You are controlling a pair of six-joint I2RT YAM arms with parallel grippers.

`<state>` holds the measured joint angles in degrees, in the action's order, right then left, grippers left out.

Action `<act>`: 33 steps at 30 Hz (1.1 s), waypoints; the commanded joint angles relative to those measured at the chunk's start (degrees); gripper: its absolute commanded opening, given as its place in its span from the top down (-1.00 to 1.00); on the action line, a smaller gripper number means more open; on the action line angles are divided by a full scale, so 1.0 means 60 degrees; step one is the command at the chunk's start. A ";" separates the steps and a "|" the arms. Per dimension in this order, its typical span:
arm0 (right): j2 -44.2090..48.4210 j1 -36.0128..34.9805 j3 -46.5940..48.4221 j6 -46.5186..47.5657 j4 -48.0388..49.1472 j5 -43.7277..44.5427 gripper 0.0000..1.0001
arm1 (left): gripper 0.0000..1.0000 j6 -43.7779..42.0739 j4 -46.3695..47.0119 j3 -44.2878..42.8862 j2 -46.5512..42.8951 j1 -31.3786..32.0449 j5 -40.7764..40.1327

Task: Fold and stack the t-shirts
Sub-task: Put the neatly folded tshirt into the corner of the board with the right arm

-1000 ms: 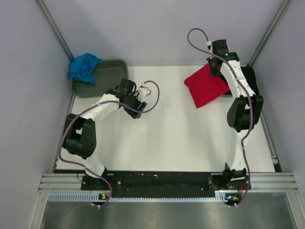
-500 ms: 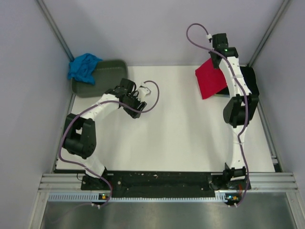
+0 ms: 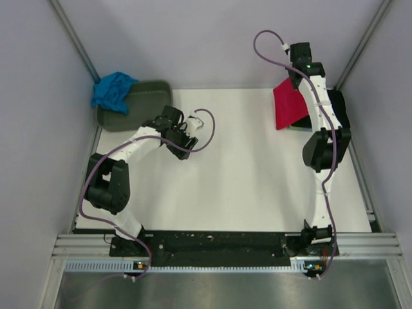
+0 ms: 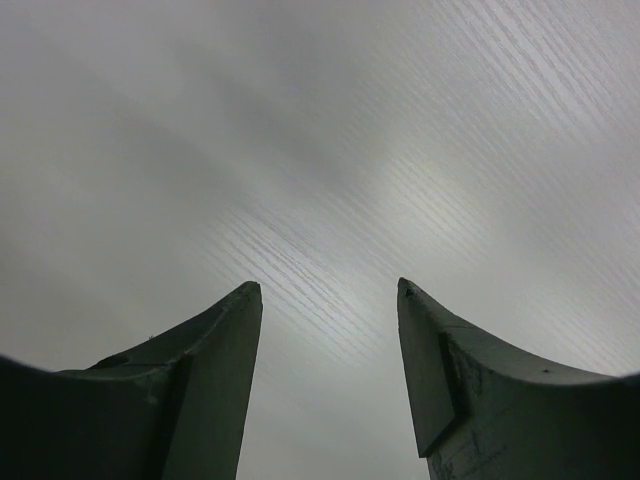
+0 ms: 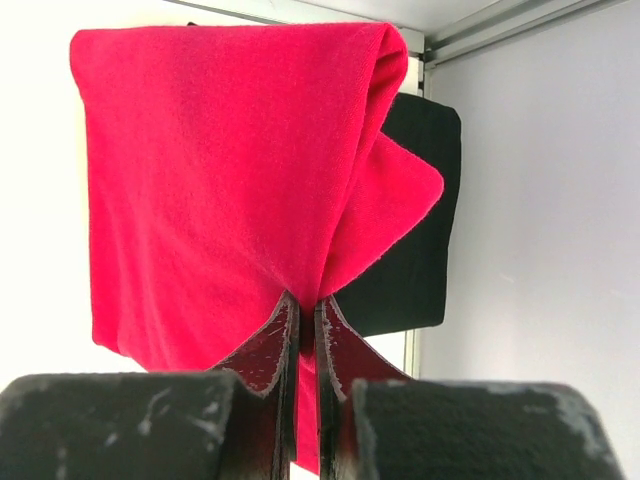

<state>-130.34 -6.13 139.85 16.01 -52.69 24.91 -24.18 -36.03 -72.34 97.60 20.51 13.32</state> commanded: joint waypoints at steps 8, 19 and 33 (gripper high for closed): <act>0.1435 0.0143 0.0612 0.0305 0.0768 0.0405 1.00 | -0.22 -0.0100 0.0160 -0.0132 -0.0315 -0.0050 -0.0067; 0.1451 0.0479 0.0202 0.0466 0.1120 0.0083 1.00 | -0.22 -0.0159 0.0160 -0.0073 -0.0373 -0.0050 -0.0140; 0.0397 0.1797 -0.0325 0.0847 0.1750 -0.1203 1.00 | -0.22 -0.0320 -0.0030 -0.0219 -0.0388 -0.0108 -0.0404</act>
<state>-126.28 1.89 137.86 19.97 -47.07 22.57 -25.23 -36.07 -72.34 97.60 20.34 11.49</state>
